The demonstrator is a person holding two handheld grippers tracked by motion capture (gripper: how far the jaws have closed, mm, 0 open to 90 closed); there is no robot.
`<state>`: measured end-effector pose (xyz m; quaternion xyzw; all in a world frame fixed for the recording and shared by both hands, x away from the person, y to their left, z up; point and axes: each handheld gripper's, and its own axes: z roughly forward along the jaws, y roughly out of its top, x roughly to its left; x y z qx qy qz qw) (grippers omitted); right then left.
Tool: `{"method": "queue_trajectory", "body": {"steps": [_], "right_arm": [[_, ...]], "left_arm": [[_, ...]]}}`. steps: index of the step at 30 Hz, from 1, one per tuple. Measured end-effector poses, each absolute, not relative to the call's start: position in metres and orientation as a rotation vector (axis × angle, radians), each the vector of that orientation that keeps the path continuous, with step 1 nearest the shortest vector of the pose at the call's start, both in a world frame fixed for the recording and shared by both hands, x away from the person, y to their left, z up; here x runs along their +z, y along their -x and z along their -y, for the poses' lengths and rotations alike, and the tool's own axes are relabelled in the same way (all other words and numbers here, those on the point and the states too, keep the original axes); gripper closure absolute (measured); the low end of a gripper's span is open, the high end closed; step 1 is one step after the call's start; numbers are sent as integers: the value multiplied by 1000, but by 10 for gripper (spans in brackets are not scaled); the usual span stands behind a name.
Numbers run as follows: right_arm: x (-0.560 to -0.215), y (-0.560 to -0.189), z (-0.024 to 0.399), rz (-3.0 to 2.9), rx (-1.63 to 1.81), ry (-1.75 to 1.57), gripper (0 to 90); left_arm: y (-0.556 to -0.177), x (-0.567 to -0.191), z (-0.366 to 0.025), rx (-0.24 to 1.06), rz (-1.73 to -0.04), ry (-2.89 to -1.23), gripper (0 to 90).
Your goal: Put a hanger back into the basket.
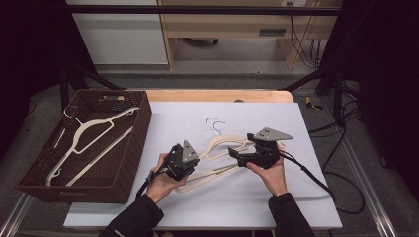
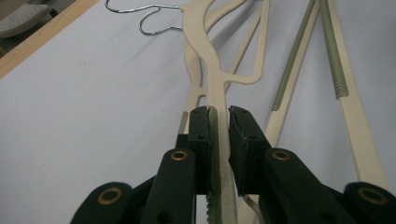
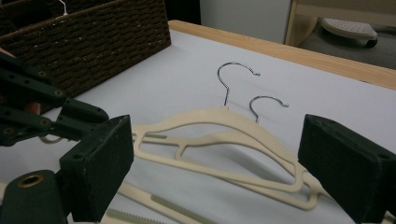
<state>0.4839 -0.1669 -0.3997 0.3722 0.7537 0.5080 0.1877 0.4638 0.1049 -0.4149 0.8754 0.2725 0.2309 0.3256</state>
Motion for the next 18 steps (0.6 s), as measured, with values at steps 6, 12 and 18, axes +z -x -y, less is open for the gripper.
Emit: {"method": "queue_trajectory", "body": {"steps": [6,12,18], "right_arm": [[-401,-499,155,-2105,1452,-1081,134],[-404,-511,148,-2128,1420,-1083,159],[-404,-523,138,-2145,1412,-1086,177]], "left_arm": [[-460,-410,-104,610,-706,-2282,796],[-458,-409,-102,612,-695,-2287,795],[-457,-408,-101,609,-697,-2281,796]]}}
